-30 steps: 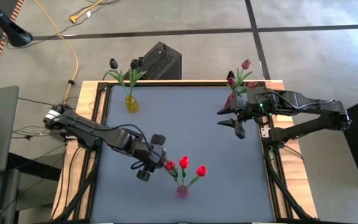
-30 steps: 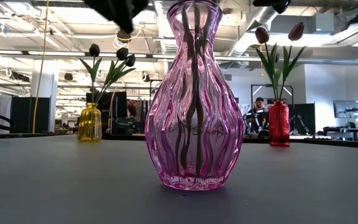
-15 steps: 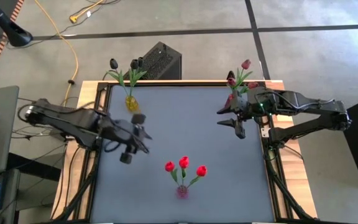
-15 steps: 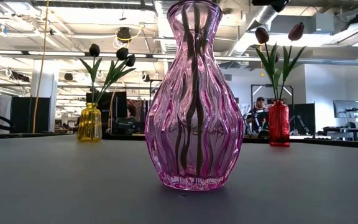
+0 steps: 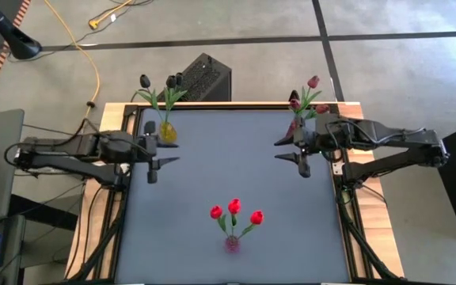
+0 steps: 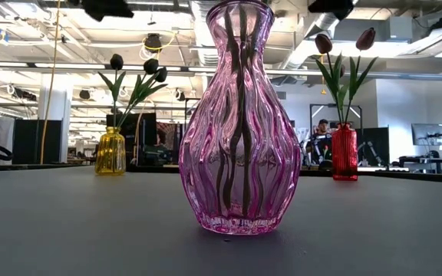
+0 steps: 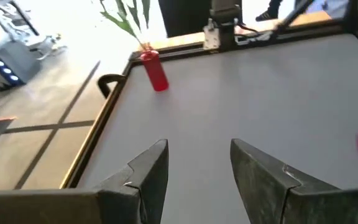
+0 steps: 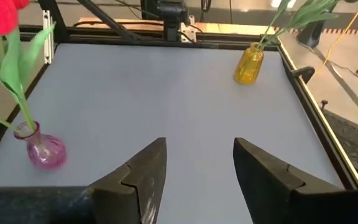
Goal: Sort flowers into vase by color
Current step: Return to Home Position
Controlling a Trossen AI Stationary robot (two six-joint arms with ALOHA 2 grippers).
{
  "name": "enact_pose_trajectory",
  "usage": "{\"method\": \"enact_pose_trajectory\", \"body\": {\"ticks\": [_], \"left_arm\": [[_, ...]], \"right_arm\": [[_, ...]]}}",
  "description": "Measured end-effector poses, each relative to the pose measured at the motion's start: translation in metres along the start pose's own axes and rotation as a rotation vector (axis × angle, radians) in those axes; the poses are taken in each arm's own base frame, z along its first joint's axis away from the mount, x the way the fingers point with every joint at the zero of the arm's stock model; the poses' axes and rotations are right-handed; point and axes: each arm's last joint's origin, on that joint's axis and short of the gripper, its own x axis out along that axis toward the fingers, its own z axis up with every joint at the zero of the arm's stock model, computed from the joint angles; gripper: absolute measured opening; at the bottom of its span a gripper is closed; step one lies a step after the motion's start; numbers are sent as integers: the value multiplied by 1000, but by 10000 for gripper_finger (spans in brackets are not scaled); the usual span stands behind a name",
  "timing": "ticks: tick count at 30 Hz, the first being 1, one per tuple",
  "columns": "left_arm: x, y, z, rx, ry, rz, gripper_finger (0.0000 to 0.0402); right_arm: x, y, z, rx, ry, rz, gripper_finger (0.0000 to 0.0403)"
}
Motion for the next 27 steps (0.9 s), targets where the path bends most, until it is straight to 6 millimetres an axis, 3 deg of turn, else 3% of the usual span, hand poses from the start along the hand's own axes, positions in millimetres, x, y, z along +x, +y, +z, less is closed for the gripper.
{"method": "enact_pose_trajectory", "body": {"ticks": [8,15,27], "left_arm": [[-9,3,-52,-70,-95,61,162],[-15,1,-86,-145,-166,95,162],[-2,-4,-114,-239,-342,116,162]], "right_arm": [[21,-2,-49,32,-138,-32,193],[25,-11,-80,102,-207,-84,177],[31,-19,-145,309,-255,-151,162]]}}
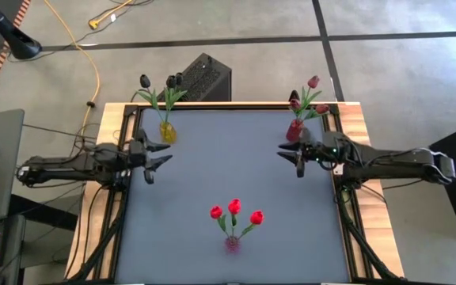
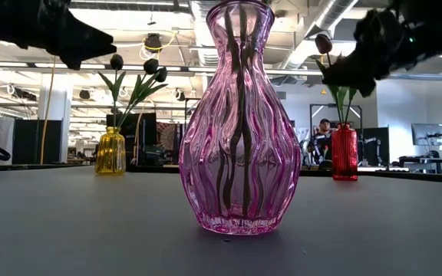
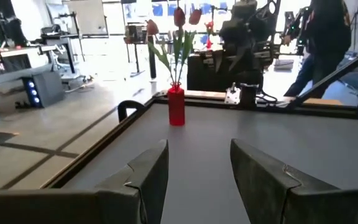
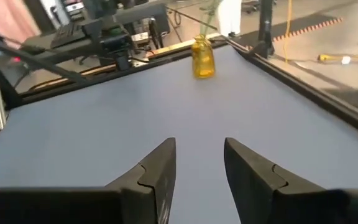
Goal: Sort flowers into vase by color
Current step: Return to Home Position
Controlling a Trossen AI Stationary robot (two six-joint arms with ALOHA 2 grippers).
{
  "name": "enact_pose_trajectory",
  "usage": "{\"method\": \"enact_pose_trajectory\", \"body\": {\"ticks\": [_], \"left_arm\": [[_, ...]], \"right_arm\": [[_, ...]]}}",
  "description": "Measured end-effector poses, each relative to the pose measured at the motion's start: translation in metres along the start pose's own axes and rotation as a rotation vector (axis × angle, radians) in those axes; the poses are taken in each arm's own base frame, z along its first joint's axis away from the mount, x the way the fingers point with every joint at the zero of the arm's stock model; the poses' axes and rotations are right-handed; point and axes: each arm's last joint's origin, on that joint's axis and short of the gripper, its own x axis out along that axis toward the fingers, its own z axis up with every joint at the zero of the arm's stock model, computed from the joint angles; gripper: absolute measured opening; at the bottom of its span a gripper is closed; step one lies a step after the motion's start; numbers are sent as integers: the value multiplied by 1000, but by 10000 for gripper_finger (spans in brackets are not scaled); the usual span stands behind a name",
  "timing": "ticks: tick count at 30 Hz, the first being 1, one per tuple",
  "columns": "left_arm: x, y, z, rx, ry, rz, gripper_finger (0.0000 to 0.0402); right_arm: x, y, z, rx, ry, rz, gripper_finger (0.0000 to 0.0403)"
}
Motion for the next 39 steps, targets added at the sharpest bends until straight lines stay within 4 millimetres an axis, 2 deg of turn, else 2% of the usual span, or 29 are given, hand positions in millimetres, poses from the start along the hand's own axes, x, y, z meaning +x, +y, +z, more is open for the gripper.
{"method": "enact_pose_trajectory", "body": {"ticks": [7,12,26,30,39], "left_arm": [[5,-2,-20,-6,-7,-2,162],[8,-3,-35,-52,-27,-16,162],[10,-4,-56,-110,-37,-32,162],[10,-4,-63,-120,-28,-33,162],[10,-4,-65,-103,-14,-29,162]], "right_arm": [[-10,-12,-24,82,-60,-95,143],[-14,-16,-39,108,-126,-125,116],[-23,-21,-66,124,-142,-118,26],[-25,-23,-74,123,-148,-116,22],[-29,-23,-77,60,-118,-126,40]]}}
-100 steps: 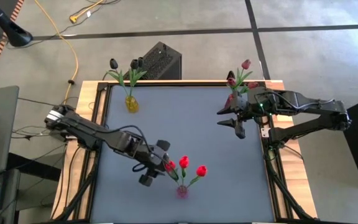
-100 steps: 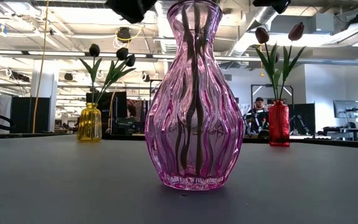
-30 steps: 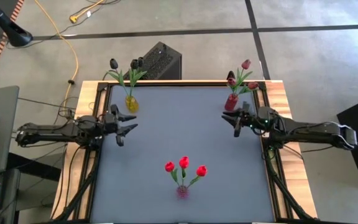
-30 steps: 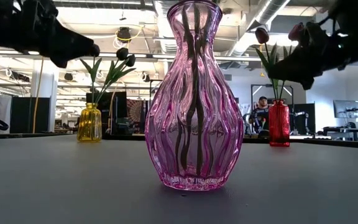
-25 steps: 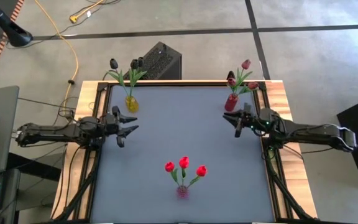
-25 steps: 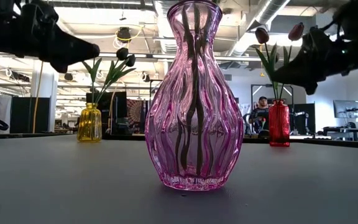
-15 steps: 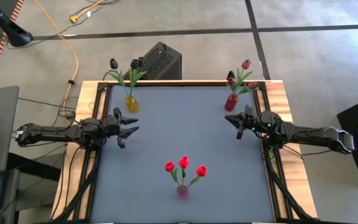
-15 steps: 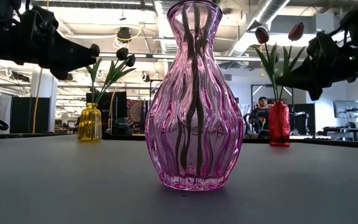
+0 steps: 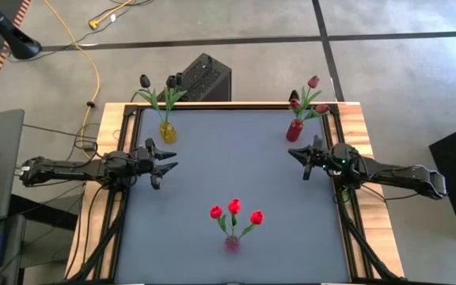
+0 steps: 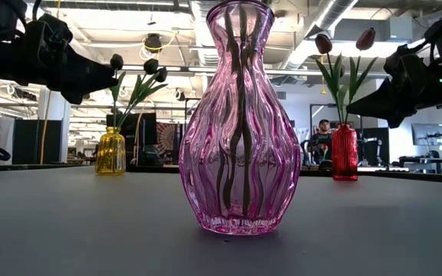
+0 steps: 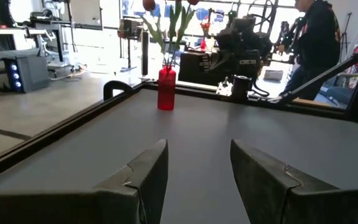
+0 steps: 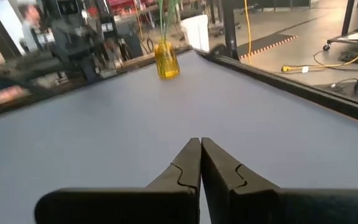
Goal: Sort flowers into vase by color
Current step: Return to Home Position
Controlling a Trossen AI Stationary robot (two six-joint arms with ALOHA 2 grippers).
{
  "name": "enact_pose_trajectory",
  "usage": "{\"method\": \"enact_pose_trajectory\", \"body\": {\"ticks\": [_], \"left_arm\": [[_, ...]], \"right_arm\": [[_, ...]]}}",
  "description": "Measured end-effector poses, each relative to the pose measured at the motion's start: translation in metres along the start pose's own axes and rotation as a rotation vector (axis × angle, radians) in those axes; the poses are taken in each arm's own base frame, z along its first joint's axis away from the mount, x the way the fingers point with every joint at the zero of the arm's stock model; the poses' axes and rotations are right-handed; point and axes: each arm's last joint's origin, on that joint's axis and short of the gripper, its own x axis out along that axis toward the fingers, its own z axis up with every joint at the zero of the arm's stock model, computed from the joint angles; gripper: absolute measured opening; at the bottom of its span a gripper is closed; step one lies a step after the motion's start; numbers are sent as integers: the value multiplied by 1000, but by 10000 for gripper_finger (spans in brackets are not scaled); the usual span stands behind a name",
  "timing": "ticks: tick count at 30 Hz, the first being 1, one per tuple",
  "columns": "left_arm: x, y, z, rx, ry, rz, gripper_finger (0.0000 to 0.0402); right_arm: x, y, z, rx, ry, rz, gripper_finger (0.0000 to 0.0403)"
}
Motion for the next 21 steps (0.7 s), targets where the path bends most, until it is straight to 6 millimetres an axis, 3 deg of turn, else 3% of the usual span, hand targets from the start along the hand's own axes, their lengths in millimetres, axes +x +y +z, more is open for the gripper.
{"method": "enact_pose_trajectory", "body": {"ticks": [14,21], "left_arm": [[0,0,-4,25,37,0,162],[-1,1,-14,50,138,6,162]], "right_arm": [[1,-1,-4,-33,48,-5,37],[1,-1,-4,-32,48,-6,38]]}}
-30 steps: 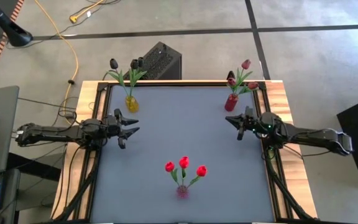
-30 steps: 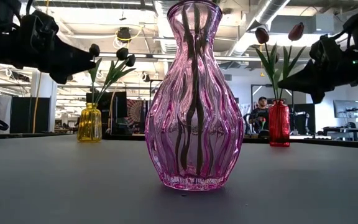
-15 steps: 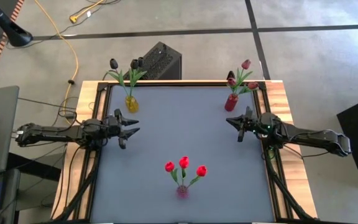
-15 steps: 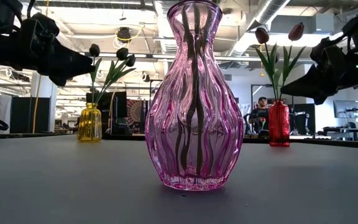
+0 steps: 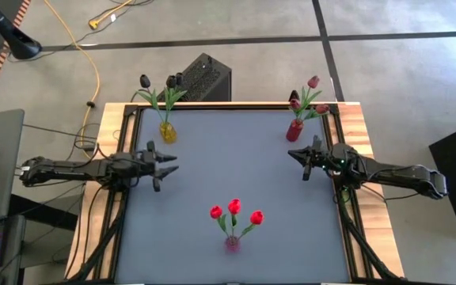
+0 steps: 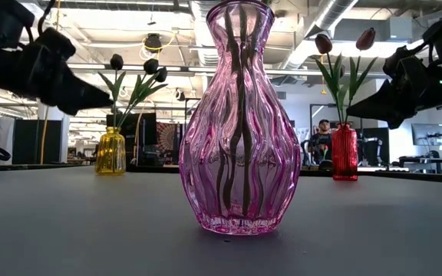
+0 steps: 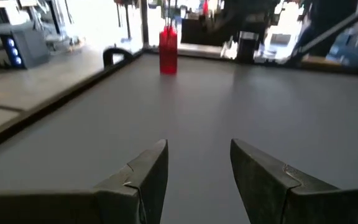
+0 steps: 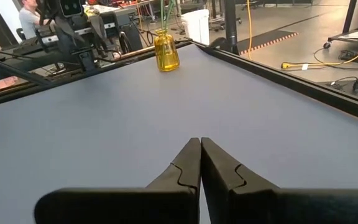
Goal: Sort flowers into vase by color
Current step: Return to Home Position
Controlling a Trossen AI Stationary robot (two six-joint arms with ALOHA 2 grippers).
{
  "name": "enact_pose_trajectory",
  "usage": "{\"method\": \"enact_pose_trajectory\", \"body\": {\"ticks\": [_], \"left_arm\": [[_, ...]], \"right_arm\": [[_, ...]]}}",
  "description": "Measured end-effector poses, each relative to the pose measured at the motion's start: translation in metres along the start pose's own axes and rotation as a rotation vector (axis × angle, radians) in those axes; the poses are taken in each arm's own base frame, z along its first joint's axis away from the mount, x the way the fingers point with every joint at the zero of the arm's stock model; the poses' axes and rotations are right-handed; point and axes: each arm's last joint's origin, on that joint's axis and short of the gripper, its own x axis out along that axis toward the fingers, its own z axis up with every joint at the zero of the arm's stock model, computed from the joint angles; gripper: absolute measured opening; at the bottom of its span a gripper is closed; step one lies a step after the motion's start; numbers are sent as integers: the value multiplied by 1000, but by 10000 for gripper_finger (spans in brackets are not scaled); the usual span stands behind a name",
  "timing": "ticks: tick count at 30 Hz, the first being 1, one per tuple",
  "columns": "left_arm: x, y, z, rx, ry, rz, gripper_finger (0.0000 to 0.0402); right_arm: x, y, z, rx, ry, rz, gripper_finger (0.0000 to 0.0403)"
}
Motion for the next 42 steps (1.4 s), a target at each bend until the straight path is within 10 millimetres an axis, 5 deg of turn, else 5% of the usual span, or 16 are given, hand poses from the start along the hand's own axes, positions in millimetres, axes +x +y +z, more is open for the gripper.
{"method": "enact_pose_trajectory", "body": {"ticks": [42], "left_arm": [[0,0,-5,10,43,-5,162]], "right_arm": [[0,0,0,1,0,-4,38]]}}
